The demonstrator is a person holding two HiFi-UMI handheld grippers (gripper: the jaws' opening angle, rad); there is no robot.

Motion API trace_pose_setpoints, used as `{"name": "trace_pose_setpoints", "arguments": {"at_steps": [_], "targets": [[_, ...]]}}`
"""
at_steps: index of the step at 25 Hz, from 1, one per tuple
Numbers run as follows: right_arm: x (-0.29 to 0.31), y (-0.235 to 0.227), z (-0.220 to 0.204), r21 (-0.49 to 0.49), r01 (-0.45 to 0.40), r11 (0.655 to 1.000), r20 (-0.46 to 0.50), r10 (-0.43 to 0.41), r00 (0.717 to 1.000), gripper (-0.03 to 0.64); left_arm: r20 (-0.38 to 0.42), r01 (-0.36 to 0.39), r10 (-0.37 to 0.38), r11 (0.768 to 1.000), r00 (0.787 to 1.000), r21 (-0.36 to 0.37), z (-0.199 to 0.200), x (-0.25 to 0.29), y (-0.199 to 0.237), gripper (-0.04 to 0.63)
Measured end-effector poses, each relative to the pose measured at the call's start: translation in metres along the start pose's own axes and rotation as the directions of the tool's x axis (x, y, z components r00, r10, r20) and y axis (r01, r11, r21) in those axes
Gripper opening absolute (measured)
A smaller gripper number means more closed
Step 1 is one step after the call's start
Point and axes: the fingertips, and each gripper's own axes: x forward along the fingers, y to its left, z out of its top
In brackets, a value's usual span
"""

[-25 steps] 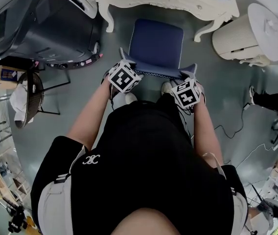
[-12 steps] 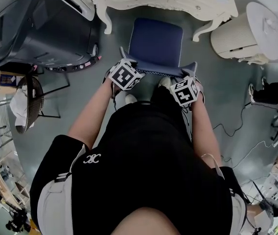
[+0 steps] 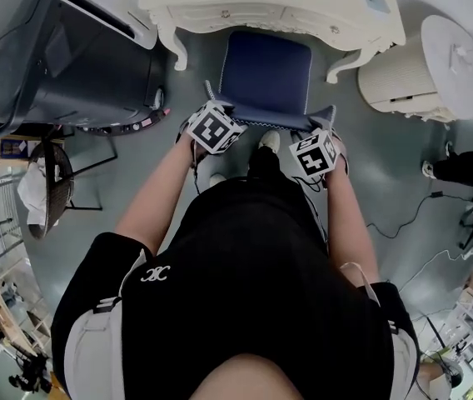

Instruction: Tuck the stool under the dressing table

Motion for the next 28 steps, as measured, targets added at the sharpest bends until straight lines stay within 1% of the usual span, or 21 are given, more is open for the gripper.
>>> {"name": "trace_pose_setpoints", "arguments": {"at_steps": [7,11,16,19,23,28], "targets": [[0.023,-0.047,0.032,0.003,0.021,1.000,0.013,-0.021,1.000,0.213,-0.004,-0.035,0.035,0.999,0.999,-0.002,0.043,0.016,0.043,0.241],[0.036,-0.072,0.047,-0.002,0.011,1.000,0.001,-0.011,1.000,0.213,-0.039,-0.029,0.029,1.000,0.999,-0.010,0.064,0.025,0.062,0.241],[0.052,-0.110,0.065,-0.037,0.027,0.999,0.016,-0.026,1.000,0.213,-0.038,-0.071,0.070,0.997,0.997,-0.019,0.094,0.040,0.086,0.241],[0.059,-0.131,0.074,-0.045,0.006,0.999,0.005,-0.006,1.000,0.213,-0.055,-0.089,0.088,0.996,0.995,-0.013,0.113,0.049,0.097,0.241],[0.066,-0.151,0.081,-0.060,0.015,0.998,0.005,-0.015,1.000,0.212,-0.079,-0.130,0.130,0.992,0.988,0.005,0.127,0.060,0.109,0.239],[0.071,-0.166,0.082,-0.067,-0.004,0.998,-0.031,0.002,1.000,0.213,-0.085,-0.109,0.108,0.994,0.991,-0.009,0.137,0.067,0.109,0.239]]}}
